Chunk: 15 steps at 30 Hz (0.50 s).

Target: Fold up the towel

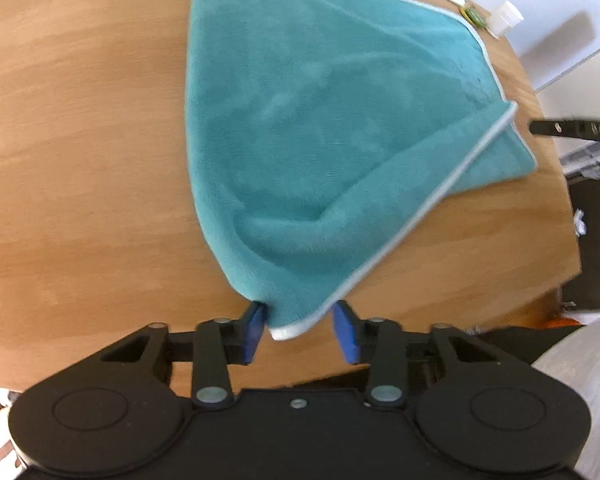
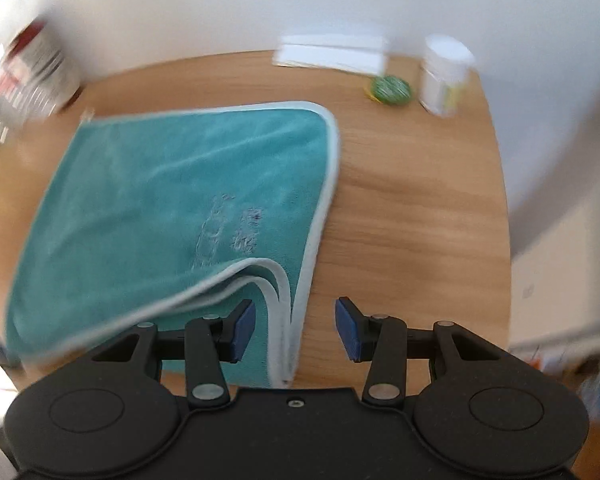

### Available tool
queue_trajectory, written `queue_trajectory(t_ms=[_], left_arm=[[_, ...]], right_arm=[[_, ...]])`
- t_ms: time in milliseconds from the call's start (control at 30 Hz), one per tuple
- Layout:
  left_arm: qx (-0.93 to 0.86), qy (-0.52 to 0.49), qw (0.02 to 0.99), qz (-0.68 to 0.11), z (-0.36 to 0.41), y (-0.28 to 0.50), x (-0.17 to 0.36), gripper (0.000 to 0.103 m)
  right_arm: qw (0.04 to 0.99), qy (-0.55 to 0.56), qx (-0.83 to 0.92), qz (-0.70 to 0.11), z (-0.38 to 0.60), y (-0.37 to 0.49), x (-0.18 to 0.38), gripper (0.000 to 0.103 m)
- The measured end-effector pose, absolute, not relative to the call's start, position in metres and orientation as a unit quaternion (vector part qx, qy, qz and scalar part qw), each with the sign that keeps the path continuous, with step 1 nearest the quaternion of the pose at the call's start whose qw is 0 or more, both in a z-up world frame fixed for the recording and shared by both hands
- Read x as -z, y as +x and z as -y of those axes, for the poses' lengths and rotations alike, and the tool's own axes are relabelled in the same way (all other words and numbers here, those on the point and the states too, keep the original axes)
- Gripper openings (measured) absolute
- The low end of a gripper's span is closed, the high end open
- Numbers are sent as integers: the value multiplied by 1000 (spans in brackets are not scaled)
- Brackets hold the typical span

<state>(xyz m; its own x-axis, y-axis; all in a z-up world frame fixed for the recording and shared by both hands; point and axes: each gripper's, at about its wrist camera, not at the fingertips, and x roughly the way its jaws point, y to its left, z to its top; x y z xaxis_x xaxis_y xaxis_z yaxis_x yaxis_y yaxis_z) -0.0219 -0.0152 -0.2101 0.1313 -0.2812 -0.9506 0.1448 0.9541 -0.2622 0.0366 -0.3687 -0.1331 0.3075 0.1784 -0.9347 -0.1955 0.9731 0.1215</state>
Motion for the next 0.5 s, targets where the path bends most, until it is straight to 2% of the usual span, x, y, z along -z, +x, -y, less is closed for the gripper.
queue_trajectory(t_ms=[67,133,500], left_arm=[[143,-61,753,-640,14,-21,206,11],[147,-61,758,-633,13,-20,200,11],[119,-113,781,-603,-2,17,174,9]], right_arm=[[810,-69,-149,-562,361,33,131,49],[806,-119,-181,-551,352,33,132,49],[802,-148,-221,-535,347,44,129,49]])
